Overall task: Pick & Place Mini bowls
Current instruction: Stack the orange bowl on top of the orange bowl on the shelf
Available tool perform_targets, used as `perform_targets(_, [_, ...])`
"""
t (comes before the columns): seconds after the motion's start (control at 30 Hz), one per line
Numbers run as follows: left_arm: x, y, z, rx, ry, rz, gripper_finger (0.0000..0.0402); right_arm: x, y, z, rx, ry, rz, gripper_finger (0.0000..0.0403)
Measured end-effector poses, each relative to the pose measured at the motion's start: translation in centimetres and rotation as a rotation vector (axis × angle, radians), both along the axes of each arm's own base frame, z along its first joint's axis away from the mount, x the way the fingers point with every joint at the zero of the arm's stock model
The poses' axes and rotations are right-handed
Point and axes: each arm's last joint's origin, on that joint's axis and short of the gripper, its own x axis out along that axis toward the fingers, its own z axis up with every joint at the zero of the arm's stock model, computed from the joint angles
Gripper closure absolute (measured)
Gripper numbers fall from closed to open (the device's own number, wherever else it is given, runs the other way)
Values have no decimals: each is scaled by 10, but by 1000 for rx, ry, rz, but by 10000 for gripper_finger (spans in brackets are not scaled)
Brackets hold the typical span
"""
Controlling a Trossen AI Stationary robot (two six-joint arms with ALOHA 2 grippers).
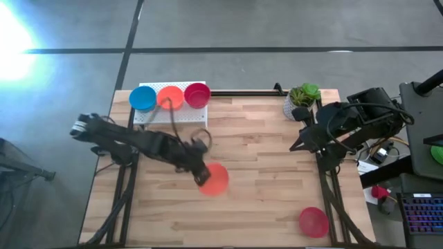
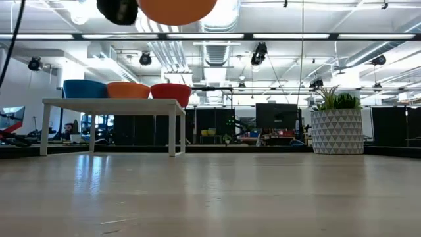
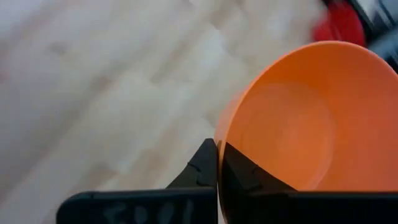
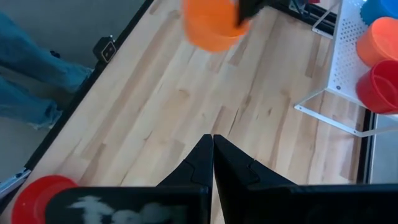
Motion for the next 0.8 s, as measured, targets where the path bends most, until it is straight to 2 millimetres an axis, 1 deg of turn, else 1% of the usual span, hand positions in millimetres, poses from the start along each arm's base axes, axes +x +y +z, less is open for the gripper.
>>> perform_targets(0.17, [-39,29,27,33,-34,256,401,0,0,0,-17,-5,23,394])
perform_targets(0.33, [-69,56,44,64,-74,457,401,0,0,0,-30,-8,39,394])
perform_targets(0.6, [-109,103,54,50,-31,671,401,0,0,0,-28,-8,35,394])
perform_targets(0.73, [-127,128,57,87,-12,772,401,0,0,0,-19,-9,26,394])
perform_targets(0.8, [-133,141,58,106,0,794,401,0,0,0,-19,-9,26,394])
